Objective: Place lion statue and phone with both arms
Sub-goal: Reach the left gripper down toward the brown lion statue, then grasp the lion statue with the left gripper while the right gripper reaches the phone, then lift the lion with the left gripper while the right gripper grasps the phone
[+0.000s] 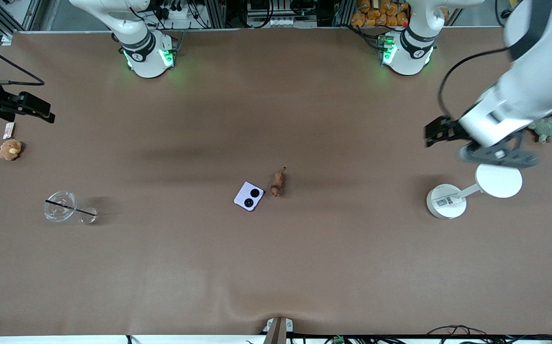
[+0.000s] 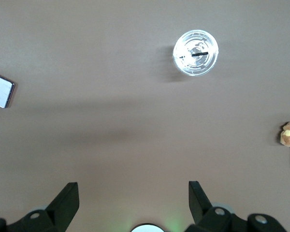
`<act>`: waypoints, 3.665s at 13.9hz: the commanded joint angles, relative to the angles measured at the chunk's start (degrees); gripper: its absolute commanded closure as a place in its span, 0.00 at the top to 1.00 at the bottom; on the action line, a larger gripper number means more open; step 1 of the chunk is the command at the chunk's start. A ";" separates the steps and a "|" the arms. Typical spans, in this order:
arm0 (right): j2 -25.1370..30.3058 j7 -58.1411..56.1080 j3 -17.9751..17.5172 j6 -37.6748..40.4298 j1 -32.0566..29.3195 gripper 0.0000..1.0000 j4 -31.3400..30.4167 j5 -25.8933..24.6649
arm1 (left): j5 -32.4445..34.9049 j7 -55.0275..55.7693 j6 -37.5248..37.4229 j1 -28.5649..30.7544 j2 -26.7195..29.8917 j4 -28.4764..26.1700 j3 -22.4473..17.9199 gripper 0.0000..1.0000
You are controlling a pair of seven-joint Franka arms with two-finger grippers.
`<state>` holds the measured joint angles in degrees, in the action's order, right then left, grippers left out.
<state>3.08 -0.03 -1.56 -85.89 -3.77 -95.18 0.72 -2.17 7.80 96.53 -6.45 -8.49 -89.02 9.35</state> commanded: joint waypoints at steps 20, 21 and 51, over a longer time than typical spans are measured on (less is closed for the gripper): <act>-28.73 28.40 -0.81 -6.20 13.79 1.00 11.24 7.89 | 8.23 41.94 39.59 -29.85 -35.00 4.82 0.67 1.00; -30.05 29.64 -0.81 -8.66 14.57 1.00 11.25 8.59 | 8.23 41.94 41.09 -29.94 -35.80 4.82 0.67 0.98; -52.65 51.36 -0.64 -38.99 33.30 1.00 15.99 12.64 | 10.78 5.67 30.82 10.81 -22.45 -8.08 16.92 0.00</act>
<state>-47.86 50.57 -2.53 -123.57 28.76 -80.91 13.60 9.32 17.06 127.34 -0.69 -34.22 -91.86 23.41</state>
